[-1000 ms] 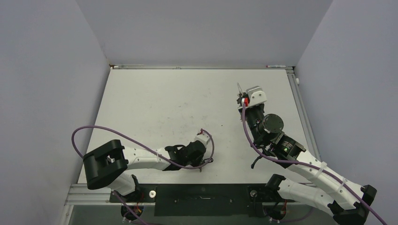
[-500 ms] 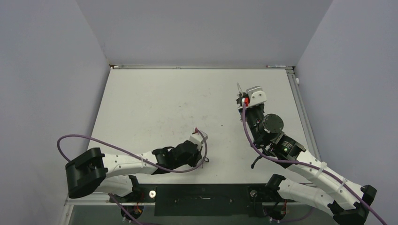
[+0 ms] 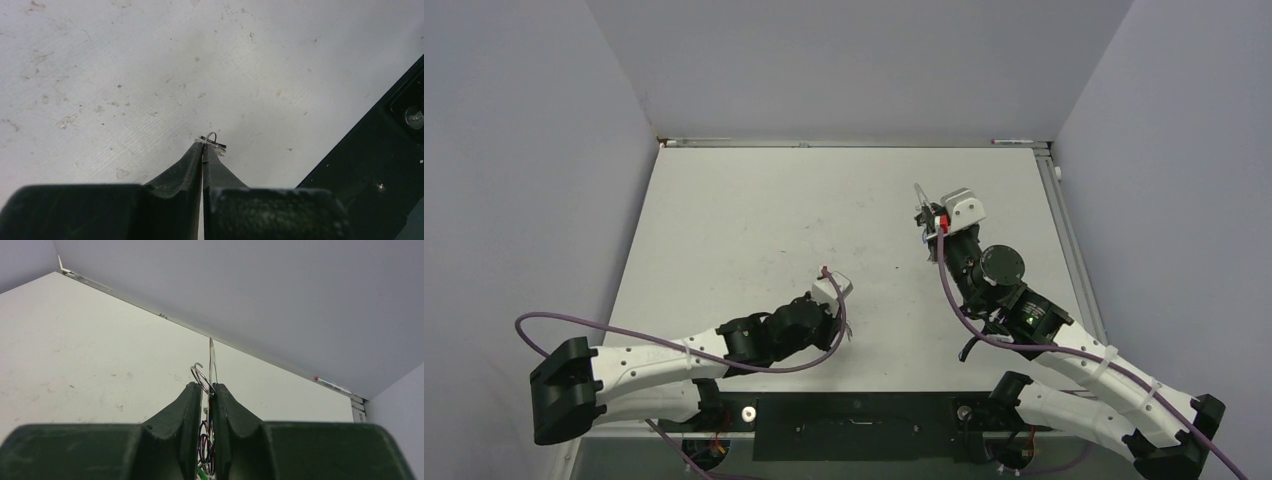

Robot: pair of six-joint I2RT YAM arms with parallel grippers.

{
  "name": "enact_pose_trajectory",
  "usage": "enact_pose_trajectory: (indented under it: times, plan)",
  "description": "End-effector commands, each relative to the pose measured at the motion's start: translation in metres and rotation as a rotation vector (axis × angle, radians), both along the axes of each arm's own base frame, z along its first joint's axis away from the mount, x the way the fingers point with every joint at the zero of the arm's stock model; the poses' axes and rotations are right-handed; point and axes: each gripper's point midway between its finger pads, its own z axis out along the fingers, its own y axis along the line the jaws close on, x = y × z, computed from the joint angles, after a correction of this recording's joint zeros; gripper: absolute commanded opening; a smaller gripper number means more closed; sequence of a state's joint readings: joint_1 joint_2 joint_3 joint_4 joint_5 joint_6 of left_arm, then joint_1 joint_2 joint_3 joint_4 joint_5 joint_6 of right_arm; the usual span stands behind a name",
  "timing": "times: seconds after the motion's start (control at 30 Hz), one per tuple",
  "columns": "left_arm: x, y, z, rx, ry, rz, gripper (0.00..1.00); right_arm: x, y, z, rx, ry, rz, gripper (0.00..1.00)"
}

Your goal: Put the keys on the keyring

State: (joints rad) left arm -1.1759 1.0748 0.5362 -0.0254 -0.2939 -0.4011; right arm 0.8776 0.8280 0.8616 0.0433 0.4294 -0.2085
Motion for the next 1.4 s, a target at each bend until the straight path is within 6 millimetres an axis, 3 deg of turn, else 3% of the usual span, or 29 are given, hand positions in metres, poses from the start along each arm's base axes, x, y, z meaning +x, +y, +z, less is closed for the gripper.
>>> enact_pose_trajectory:
  times: [0.0,0.43,0.67,1.1,1.37]
  plan:
    - [0.012,0.009,0.046,-0.012,-0.097,0.026,0.00,-0.011,0.013,0.019,0.081,-0.056,0.105,0.05]
    - [0.019,0.065,0.121,0.078,-0.316,0.029,0.00,-0.030,0.041,0.013,0.080,-0.059,0.299,0.05]
    - [0.022,0.082,0.150,0.137,-0.471,-0.029,0.00,-0.052,0.067,0.004,0.045,-0.060,0.490,0.05]
    - [0.026,0.087,0.191,0.136,-0.665,-0.072,0.00,-0.073,0.094,-0.018,0.012,0.013,0.665,0.05]
    - [0.028,0.083,0.205,0.146,-0.756,-0.102,0.00,-0.086,0.094,-0.030,0.044,0.097,0.706,0.05]
